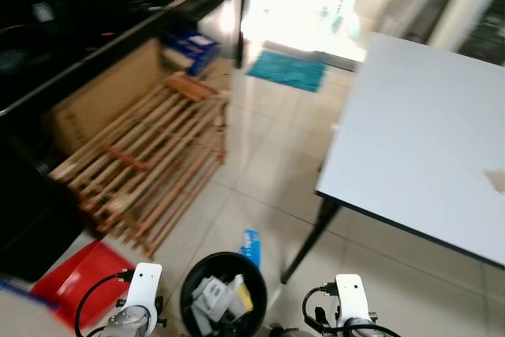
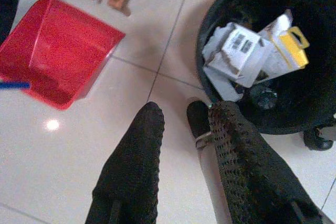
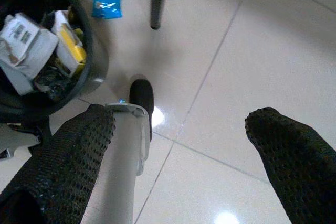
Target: Picking trash to rubbish bin
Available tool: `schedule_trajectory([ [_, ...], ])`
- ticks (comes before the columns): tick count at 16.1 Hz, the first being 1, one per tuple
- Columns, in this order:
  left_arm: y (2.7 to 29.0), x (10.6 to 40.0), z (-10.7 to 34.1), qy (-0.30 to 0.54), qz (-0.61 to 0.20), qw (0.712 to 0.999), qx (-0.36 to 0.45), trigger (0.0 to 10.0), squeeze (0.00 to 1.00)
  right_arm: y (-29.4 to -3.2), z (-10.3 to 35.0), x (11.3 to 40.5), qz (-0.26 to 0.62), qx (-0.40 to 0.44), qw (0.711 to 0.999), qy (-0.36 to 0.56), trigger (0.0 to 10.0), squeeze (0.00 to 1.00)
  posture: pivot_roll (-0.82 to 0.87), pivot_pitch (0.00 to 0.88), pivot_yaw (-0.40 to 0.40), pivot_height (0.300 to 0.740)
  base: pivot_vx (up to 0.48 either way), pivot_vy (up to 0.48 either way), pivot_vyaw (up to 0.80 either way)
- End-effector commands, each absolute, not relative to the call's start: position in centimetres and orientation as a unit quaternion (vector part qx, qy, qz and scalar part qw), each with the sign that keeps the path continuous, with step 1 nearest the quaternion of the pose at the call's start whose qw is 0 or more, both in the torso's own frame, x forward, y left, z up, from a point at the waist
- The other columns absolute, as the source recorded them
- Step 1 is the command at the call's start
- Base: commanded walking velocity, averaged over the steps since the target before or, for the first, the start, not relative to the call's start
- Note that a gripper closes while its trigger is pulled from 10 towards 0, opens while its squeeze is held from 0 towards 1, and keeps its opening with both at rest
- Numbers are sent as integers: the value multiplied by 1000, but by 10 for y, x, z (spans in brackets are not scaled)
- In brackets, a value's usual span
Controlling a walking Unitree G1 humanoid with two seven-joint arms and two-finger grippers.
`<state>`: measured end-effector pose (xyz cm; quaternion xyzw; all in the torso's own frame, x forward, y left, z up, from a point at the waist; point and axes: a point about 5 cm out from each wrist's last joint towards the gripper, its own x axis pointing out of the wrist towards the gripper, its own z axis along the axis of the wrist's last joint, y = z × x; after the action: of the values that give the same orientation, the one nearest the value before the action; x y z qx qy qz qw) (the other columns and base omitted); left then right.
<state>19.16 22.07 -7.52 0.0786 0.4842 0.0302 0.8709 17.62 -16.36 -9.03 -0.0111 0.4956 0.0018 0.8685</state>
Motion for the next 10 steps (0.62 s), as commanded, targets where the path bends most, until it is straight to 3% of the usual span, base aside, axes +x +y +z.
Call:
schedule_trajectory([
  [1, 221, 183, -80, 497, 35, 863, 80, 10000, 0, -165, -91, 175, -2, -8, 868, 496, 10000, 0, -15, 61, -47, 740, 0, 0, 0],
  [10, 221, 182, -80, 493, 47, 866, 68, 10000, 0, -164, -92, 173, 6, -6, 867, 498, 10000, 0, -14, 64, -53, 740, 0, 0, 0],
])
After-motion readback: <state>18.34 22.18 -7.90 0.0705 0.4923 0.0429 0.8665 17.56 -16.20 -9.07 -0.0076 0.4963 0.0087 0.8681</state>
